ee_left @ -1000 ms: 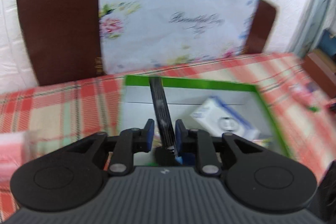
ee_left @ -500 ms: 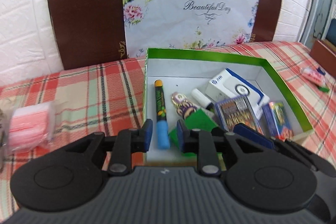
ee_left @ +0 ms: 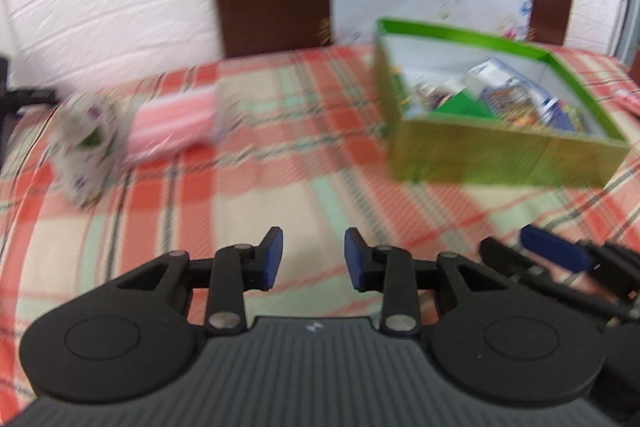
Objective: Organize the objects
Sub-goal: 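Move the left gripper to the floral cloth pouch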
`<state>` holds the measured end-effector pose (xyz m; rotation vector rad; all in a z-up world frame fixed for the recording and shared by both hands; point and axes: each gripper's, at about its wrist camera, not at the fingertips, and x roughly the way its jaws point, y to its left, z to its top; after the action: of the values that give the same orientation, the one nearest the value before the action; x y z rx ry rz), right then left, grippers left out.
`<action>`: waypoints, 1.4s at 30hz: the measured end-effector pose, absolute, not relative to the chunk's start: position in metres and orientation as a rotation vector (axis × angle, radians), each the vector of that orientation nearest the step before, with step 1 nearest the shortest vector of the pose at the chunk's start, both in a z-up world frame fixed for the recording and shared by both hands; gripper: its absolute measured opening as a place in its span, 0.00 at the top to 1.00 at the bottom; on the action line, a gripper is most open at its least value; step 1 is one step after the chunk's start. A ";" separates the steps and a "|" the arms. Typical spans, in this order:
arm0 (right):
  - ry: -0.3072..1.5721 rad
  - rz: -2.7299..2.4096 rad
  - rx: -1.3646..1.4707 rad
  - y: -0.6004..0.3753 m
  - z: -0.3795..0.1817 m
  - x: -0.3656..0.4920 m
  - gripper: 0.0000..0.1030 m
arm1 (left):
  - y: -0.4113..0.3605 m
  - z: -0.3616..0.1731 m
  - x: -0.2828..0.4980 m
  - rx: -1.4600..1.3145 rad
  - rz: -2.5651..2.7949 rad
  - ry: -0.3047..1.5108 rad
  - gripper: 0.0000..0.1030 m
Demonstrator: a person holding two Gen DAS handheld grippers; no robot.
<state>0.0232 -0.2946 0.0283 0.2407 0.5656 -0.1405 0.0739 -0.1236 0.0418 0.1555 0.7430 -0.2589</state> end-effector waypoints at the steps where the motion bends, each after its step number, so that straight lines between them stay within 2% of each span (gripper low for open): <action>1: 0.580 -0.133 0.240 -0.291 0.026 0.024 0.63 | -0.118 0.038 0.073 0.159 -0.247 0.748 0.65; 7: 0.643 -0.107 0.231 -0.277 0.016 0.028 0.60 | -0.080 0.022 0.068 0.152 -0.177 0.762 0.65; 10: 0.648 -0.111 0.212 -0.267 0.017 0.029 0.59 | -0.066 0.019 0.066 0.158 -0.161 0.742 0.59; 17: 0.651 -0.070 0.153 -0.238 0.015 0.032 0.55 | -0.039 0.015 0.066 0.150 -0.141 0.715 0.57; 26: 0.634 -0.036 0.118 -0.207 0.013 0.037 0.41 | -0.003 0.013 0.071 0.145 -0.075 0.701 0.54; 30: 0.638 -0.029 0.091 -0.194 0.011 0.045 0.22 | 0.013 0.013 0.076 0.144 -0.055 0.693 0.53; 31: 0.640 -0.019 0.085 -0.192 0.011 0.047 0.21 | 0.017 0.014 0.079 0.144 -0.055 0.690 0.53; 38: 0.657 0.067 0.026 -0.168 0.015 0.073 0.23 | 0.088 0.014 0.101 0.106 0.111 0.648 0.51; 40: 0.668 0.125 0.026 -0.159 0.018 0.090 0.28 | 0.108 0.008 0.103 0.104 0.175 0.607 0.45; 42: 0.641 0.166 0.038 -0.147 0.027 0.108 0.29 | 0.128 0.002 0.100 0.007 0.177 0.576 0.43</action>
<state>0.1080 -0.1475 0.0273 0.0382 0.6412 0.1659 0.1003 0.1281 0.0018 0.0069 0.5756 0.1769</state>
